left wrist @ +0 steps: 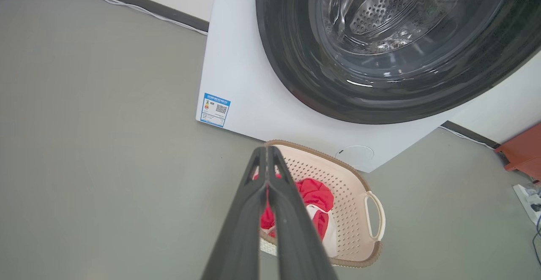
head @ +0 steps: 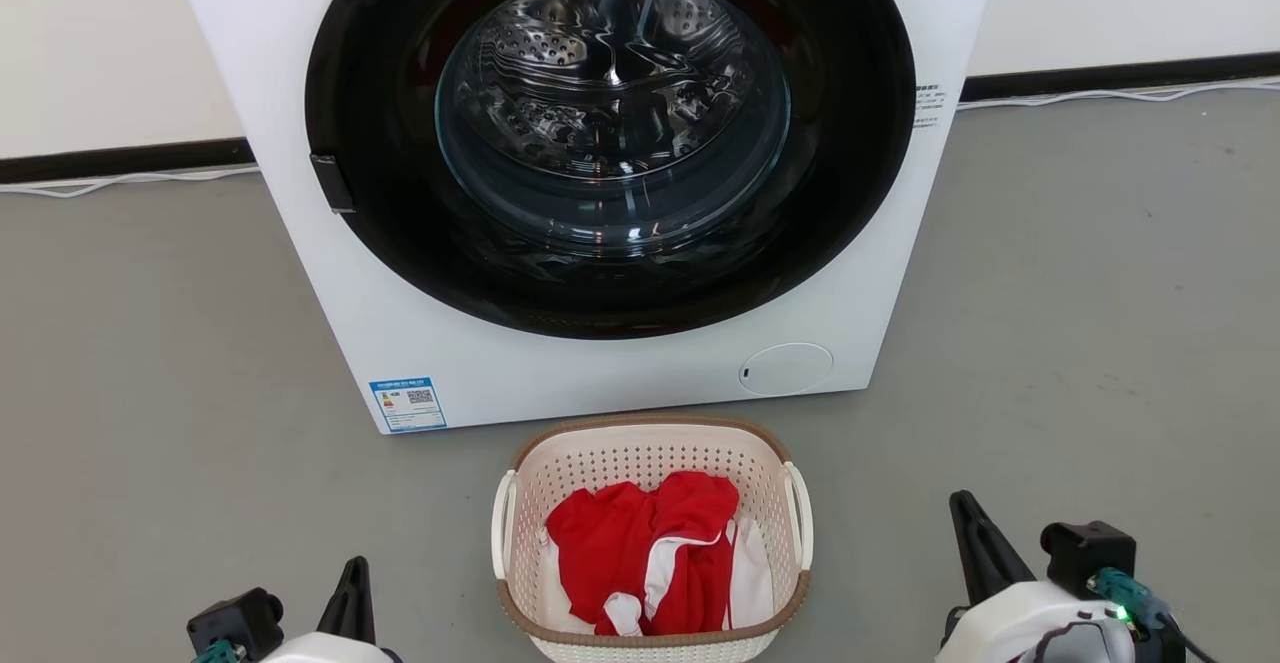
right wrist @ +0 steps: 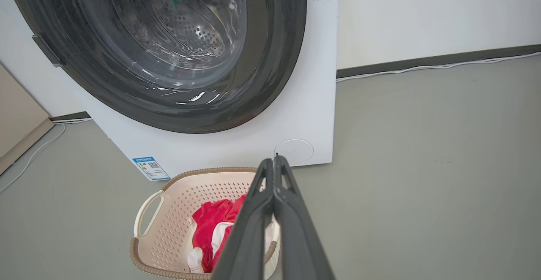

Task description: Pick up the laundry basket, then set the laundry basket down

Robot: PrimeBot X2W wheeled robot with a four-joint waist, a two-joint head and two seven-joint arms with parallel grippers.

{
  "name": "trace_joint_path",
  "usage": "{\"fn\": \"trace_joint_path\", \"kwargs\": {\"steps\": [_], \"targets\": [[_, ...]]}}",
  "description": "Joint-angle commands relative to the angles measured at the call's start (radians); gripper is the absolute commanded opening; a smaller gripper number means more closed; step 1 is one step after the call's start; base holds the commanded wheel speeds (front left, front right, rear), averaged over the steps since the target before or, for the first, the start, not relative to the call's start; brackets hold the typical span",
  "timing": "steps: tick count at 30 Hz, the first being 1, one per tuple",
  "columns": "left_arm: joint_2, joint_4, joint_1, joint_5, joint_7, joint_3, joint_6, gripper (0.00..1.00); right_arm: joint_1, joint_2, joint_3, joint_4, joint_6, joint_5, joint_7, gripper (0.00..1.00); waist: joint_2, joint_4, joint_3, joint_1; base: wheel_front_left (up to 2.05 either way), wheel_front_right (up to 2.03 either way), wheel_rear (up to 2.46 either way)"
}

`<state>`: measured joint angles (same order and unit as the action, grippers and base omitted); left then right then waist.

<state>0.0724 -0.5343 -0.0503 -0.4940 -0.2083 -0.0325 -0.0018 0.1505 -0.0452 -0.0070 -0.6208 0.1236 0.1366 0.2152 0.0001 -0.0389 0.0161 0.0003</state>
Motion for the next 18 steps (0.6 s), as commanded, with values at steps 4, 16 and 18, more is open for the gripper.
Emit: {"fn": "trace_joint_path", "kwargs": {"steps": [4, 16, 18], "targets": [[0.008, 0.041, -0.036, -0.052, 0.013, 0.016, -0.016, 0.0, 0.029, -0.003, -0.009, 0.047, 0.001, 0.071, -0.018, 0.0, -0.0001, 0.001, -0.001, -0.0003, 0.0, 0.0, 0.0], [0.005, 0.069, -0.038, -0.17, 0.046, 0.03, -0.029, 0.0, 0.019, -0.003, -0.018, 0.084, 0.002, 0.227, -0.051, 0.0, -0.0001, 0.006, -0.003, -0.0003, 0.0, 0.0, 0.0], [0.004, 0.075, -0.039, -0.2, 0.055, 0.034, -0.032, 0.0, 0.017, -0.003, -0.021, 0.094, 0.002, 0.266, -0.059, 0.0, -0.0001, 0.007, -0.004, -0.0003, 0.0, 0.0, 0.0]]}}
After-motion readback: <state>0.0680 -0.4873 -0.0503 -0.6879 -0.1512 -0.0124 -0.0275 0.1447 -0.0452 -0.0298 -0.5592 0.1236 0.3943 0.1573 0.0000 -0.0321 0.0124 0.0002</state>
